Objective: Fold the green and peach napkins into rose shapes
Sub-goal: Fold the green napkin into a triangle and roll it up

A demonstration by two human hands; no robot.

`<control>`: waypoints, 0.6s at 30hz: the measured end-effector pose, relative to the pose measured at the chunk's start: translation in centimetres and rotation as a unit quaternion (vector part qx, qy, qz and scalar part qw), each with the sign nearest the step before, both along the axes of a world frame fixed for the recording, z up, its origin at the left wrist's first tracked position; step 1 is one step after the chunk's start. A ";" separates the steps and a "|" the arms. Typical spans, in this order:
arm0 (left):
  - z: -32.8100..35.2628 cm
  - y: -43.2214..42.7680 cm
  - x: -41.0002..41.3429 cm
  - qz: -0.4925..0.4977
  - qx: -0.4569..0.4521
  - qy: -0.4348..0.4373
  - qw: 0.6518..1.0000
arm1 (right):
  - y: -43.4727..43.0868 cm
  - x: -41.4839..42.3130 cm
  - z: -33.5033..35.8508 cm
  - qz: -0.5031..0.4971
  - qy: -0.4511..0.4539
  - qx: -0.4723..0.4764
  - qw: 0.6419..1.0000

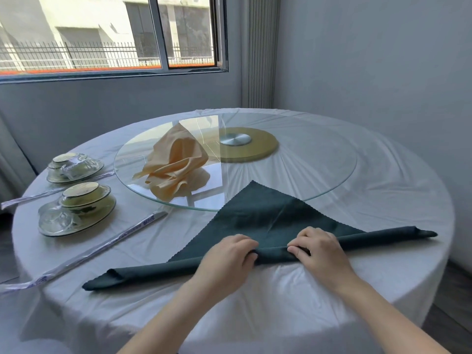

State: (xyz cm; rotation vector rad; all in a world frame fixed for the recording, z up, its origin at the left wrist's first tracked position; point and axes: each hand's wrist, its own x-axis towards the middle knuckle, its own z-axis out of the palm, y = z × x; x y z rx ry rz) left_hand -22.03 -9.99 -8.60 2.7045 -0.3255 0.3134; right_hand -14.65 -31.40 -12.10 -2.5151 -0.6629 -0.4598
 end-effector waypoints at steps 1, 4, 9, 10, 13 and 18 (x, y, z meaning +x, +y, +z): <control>0.0 -1.3 0.1 -0.032 0.007 0.003 0.999 | 0.0 0.1 0.0 0.000 -0.003 -0.001 1.000; -0.6 -4.1 1.3 -0.100 0.030 0.021 0.994 | -0.3 0.4 -0.1 0.000 0.020 -0.006 1.000; -2.2 -4.5 2.8 -0.100 0.097 0.087 0.986 | -1.5 -0.2 -0.4 -0.007 -0.010 -0.047 0.999; -2.4 -4.5 2.7 -0.097 0.112 0.101 0.984 | -1.8 -0.6 -0.3 -0.016 -0.012 -0.076 0.997; -2.6 -4.6 2.4 -0.093 0.128 0.105 0.982 | -2.4 -1.8 -0.1 0.006 0.021 -0.117 0.993; -3.0 -4.7 2.3 -0.106 0.153 0.085 0.979 | -3.3 -2.4 -0.1 0.017 0.133 -0.166 0.977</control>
